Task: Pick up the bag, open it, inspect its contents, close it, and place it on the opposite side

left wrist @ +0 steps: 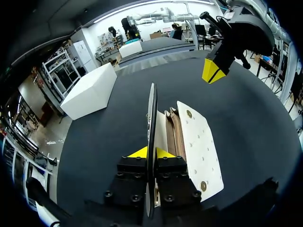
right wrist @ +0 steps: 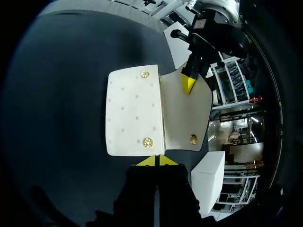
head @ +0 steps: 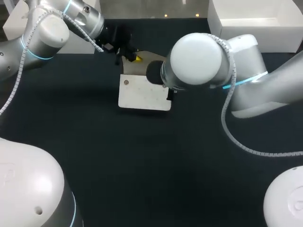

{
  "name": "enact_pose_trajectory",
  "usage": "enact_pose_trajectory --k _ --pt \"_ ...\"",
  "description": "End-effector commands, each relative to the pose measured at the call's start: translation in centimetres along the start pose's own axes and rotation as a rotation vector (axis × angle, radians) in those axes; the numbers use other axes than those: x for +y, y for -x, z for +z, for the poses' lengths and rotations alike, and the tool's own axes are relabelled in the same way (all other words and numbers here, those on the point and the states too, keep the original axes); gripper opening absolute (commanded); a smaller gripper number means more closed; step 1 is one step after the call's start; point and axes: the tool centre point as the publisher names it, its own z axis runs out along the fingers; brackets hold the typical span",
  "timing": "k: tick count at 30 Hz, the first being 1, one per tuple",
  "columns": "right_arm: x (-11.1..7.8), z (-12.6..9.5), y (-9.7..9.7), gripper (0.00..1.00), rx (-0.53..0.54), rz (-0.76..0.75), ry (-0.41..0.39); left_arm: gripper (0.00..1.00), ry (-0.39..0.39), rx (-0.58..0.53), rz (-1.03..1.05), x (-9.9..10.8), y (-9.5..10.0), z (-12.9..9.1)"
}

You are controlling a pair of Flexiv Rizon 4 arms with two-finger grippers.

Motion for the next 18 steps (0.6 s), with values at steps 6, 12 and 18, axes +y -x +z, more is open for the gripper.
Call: enact_pose_trajectory --k 6,12,18 --pt "1.6 0.8 1.4 0.00 0.038 -0.016 0.009 0.00 -0.016 -0.009 -0.043 -0.1 -0.2 -0.5" --pt "3.0 1.6 2.6 0.00 0.056 -0.047 0.018 0.00 -0.030 -0.019 -0.092 -0.4 -0.6 -1.5" --pt "3.9 2.7 3.1 0.00 0.049 -0.068 0.047 0.00 -0.033 -0.012 -0.113 -0.7 -0.9 -1.9"
